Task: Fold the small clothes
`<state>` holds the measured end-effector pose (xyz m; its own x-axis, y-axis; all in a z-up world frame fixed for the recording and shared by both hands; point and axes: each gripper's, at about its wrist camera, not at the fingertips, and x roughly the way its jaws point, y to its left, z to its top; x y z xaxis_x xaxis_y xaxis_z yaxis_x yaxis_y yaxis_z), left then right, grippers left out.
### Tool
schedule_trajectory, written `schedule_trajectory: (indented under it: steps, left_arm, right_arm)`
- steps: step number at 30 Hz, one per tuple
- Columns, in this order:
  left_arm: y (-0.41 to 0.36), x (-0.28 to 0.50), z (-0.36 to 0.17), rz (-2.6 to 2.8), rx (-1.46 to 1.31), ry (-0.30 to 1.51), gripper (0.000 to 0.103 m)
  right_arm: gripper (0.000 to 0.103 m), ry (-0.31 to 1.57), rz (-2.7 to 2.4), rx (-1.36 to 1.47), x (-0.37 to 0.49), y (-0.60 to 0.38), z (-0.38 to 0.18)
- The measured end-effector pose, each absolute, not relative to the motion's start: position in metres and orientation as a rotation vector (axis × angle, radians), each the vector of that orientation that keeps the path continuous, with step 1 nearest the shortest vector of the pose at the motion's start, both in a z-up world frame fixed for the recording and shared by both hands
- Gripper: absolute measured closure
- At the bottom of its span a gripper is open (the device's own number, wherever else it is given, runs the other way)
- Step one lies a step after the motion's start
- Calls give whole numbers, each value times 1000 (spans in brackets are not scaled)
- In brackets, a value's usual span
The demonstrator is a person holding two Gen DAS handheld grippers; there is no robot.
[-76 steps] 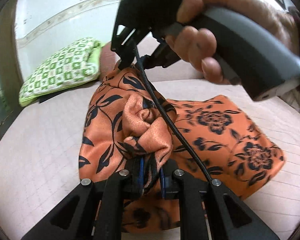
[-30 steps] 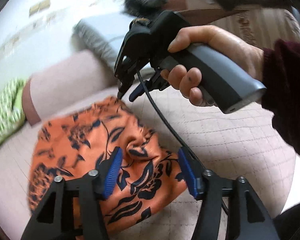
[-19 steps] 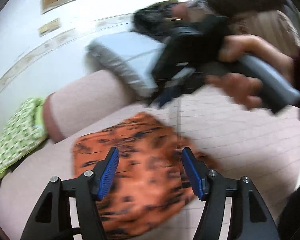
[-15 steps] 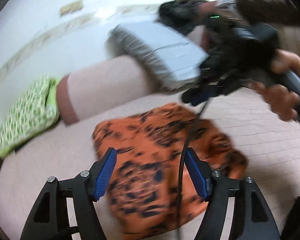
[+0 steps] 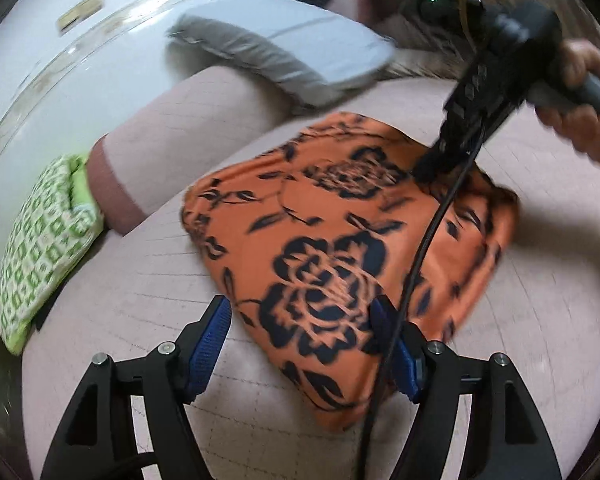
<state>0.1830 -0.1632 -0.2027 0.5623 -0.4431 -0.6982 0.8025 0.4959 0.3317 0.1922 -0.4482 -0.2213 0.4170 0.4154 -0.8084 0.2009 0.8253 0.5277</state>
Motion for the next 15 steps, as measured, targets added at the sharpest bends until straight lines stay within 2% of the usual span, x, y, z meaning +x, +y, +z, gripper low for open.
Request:
schedule_trajectory:
  steps: [4,9,11,12,13,14,15]
  left_arm:
    - [-156,178,-205,-862,721,566,30]
    - [-146,154,-204,-940,783,514,30]
    - [-141,142,-205,-963,818,478,30]
    - [-139,138,-205,-972,828,465,30]
    - [-137,135,-204,-973,836,453,30]
    - [-134,131,-206,-959,857,431,30]
    - [-133,129,-208,-941,880,416,29]
  right_arm:
    - [80,1158,126,606,164,-456,-219]
    - [79,1059,108,560,129,-460,-189]
    - [70,1033,108,535,118,-454,-181]
    - [58,1031,99,515,113,-451,-178]
    - [36,1026,78,486,110,-447,-176]
    - [30,1012,55,460,107,-445,-174]
    - [29,985,33,426,102,-442,-171]
